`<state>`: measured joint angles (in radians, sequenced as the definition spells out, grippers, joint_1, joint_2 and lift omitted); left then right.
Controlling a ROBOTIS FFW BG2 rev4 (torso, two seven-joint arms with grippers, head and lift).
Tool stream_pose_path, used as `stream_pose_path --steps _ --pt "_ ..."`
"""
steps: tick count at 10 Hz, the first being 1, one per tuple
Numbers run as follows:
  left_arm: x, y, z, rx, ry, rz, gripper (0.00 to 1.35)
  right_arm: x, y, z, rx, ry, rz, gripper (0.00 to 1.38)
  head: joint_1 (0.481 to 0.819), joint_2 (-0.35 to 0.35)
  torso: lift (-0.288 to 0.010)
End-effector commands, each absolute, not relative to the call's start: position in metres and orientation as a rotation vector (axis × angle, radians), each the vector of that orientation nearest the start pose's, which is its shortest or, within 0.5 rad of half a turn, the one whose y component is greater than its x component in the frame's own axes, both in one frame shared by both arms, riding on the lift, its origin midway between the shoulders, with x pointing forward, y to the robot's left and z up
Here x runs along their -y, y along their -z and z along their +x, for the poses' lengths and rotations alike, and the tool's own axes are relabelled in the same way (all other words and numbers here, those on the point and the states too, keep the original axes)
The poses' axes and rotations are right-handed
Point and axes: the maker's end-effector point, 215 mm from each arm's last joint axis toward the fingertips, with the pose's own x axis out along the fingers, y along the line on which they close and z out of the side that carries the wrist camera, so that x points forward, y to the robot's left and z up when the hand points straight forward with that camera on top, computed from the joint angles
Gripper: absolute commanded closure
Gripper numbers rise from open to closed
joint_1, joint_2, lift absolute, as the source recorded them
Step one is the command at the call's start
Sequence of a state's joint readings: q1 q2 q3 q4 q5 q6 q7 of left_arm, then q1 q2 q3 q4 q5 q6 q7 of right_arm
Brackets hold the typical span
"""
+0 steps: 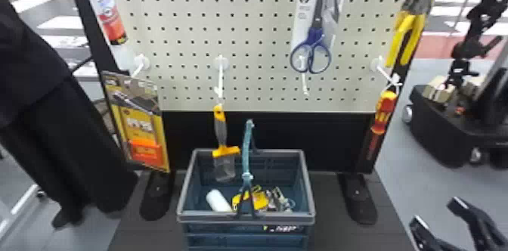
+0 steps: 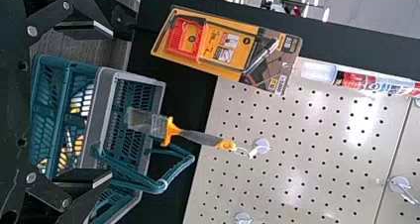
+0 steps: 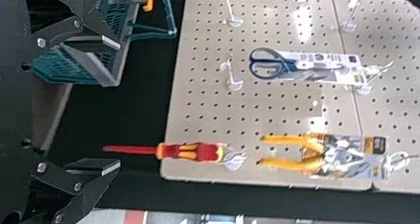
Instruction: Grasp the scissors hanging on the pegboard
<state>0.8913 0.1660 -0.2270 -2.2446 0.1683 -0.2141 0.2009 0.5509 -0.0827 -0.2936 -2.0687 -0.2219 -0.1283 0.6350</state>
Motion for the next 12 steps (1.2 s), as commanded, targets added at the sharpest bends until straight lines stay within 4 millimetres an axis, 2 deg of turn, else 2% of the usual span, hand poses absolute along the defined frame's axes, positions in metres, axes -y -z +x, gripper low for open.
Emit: stream_pose_path --steps 1,2,5,8,9,12 --pt "-0.168 0.329 0.322 -0.066 0.036 -0.227 0.29 0.249 0.273 0.421 0.132 -0.457 -0.053 0.43 0.549 0.000 -0.100" --pt "-0.167 0.329 0.323 -0.065 0.037 -0.230 0.29 0.244 0.261 0.433 0.155 -0.477 -0.065 0.43 0.549 0.000 -0.100" --pt "-0.165 0.329 0.323 -0.067 0.044 -0.234 0.29 0.222 0.243 0.458 0.188 -0.537 -0.059 0.43 0.549 0.000 -0.100" --pt "-0.163 0.330 0.323 -0.070 0.056 -0.235 0.29 0.189 0.208 0.485 0.229 -0.637 -0.040 0.43 0.549 0.000 -0.100" --pt "-0.161 0.330 0.324 -0.071 0.066 -0.237 0.29 0.182 0.192 0.492 0.242 -0.670 -0.077 0.43 0.549 0.000 -0.100" --pt "-0.155 0.328 0.327 -0.069 0.085 -0.240 0.29 0.178 0.144 0.511 0.305 -0.704 -0.134 0.43 0.549 0.000 -0.100"
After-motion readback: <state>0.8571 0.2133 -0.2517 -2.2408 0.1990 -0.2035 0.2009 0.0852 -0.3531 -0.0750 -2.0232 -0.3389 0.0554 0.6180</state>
